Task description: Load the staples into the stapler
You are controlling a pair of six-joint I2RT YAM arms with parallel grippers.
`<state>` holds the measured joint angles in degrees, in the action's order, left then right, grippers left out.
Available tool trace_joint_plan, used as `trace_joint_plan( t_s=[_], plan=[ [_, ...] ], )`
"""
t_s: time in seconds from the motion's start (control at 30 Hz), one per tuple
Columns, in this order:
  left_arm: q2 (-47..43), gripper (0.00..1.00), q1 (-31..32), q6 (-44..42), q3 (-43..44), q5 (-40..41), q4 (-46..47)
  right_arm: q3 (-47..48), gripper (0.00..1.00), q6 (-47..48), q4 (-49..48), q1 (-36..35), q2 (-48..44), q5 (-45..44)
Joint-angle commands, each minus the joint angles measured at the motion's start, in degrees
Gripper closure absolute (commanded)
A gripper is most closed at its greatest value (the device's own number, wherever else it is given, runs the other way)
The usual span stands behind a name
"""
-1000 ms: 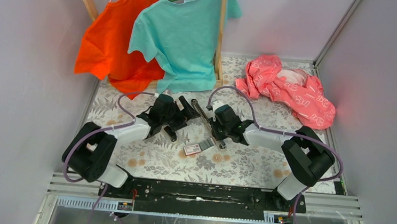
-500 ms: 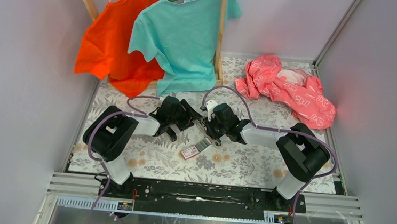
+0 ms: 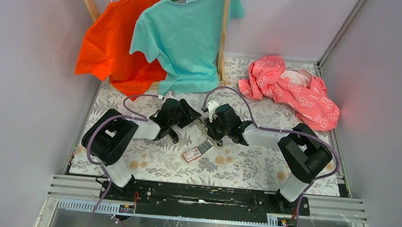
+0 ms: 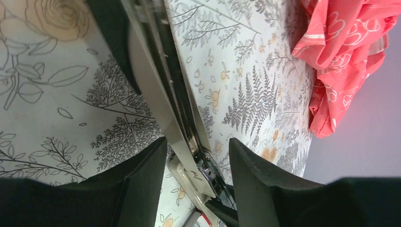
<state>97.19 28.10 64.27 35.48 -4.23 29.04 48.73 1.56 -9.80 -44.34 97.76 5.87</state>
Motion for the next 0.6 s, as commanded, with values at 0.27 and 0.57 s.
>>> trace_joint_plan(
  t_s=[0.27,0.57],
  plan=[
    [-2.4,0.46,3.2,-8.4,-0.4,3.6,14.7,1.3,1.00,1.0,-3.6,-0.1,1.8,2.9],
    [-8.1,0.47,6.2,-17.5,-0.9,9.4,11.6,-0.5,1.00,0.8,-10.6,-0.1,3.2,2.2]
  ],
)
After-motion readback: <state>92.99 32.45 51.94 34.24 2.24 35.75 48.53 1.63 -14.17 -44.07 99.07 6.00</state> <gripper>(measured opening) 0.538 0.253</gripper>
